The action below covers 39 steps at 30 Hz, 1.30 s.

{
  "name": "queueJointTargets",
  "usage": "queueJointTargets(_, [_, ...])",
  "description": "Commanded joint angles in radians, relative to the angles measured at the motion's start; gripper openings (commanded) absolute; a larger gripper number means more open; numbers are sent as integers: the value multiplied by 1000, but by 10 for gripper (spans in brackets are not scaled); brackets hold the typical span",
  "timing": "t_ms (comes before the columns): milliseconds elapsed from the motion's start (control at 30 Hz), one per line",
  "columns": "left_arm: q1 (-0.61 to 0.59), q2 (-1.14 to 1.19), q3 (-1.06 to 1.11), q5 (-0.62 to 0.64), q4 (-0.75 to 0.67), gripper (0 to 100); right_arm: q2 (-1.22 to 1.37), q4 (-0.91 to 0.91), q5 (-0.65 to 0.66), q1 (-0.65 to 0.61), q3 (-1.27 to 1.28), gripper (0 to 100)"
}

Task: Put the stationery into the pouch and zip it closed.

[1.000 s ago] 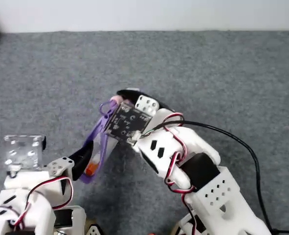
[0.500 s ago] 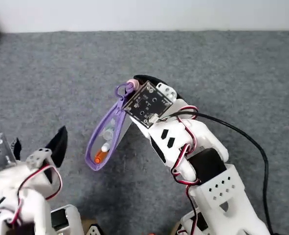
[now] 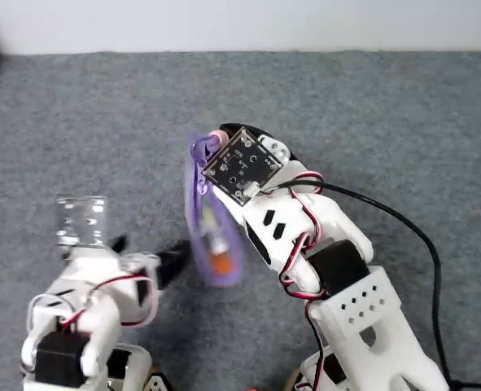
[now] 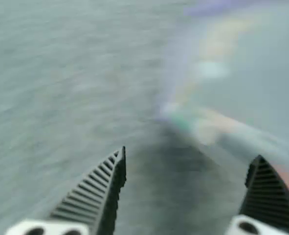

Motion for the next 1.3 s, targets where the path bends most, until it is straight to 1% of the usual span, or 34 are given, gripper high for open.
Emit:
queueJointTargets(0, [196, 3, -1, 101, -94, 368, 5, -33, -11, -70, -15, 8])
queueJointTargets(67, [207, 3, 1, 138, -117, 368, 4, -28, -11, -102, -15, 8])
queueJointTargets(167, [166, 3, 21, 157, -114, 368, -2, 39, -23, -110, -15, 8])
queueJointTargets(233, [120, 3, 45, 155, -114, 368, -4, 102, -89, -108, -31, 8])
queueJointTargets(267, [101, 3, 51, 155, -114, 368, -4, 145, -143, -108, -51, 8])
queueJointTargets(400, [83, 2, 54, 157, -118, 368, 8, 303, -328, -108, -143, 8])
queueJointTargets(467, [83, 2, 54, 157, -120, 368, 4, 367, -371, -97, -163, 8])
queueJointTargets(633, [86, 2, 54, 160, -121, 368, -2, 516, -428, -82, -198, 8])
queueJointTargets(733, [87, 3, 58, 190, -130, 368, 1, 598, -466, -94, -226, 8])
queueJointTargets(867, [87, 3, 87, 192, -161, 368, 2, 642, -471, -108, -221, 8])
queueJointTargets(1000, [80, -5, 84, 184, -152, 368, 25, 590, -465, -102, -207, 8])
queueJointTargets(1100, [71, -5, 35, 161, -95, 368, 56, 570, -460, -102, -204, 8])
queueJointTargets(1200, [15, -5, -50, 149, -37, 369, 74, 544, -400, -102, -201, 8])
queueJointTargets(1267, [-38, -5, -96, 100, -5, 369, 81, 515, -359, -96, -201, 8])
